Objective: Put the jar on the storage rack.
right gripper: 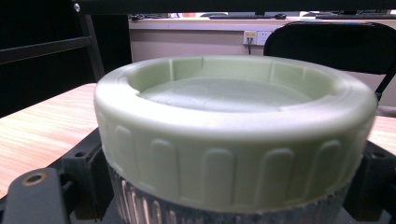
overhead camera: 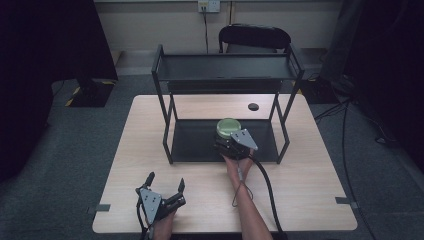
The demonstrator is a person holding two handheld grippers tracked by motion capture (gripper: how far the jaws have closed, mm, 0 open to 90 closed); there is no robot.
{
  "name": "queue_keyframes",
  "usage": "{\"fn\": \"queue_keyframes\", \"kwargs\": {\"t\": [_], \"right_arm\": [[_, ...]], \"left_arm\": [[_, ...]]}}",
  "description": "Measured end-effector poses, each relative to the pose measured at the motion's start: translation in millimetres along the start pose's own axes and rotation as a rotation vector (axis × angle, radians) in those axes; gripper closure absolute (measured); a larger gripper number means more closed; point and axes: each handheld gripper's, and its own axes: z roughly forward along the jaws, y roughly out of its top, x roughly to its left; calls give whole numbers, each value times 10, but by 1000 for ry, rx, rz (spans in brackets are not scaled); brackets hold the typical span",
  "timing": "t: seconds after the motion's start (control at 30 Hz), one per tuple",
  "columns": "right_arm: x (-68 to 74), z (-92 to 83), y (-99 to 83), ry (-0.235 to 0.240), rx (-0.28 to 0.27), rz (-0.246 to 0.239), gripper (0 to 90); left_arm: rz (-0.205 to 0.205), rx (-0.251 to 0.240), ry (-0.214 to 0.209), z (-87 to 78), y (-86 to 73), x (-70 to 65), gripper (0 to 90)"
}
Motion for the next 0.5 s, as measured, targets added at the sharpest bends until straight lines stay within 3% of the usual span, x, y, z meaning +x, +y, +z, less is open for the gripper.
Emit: {"fn": "queue_keyframes", "kwargs": {"t": [0.3,0.5], "right_arm": [[25,-38,-30,1,-7,-28,109],[22,-39,-32,3,-4,-17,108]], "left_arm": [[0,0,0,-1,0,0,14],[0,0,0,0,0,0,13]]}}
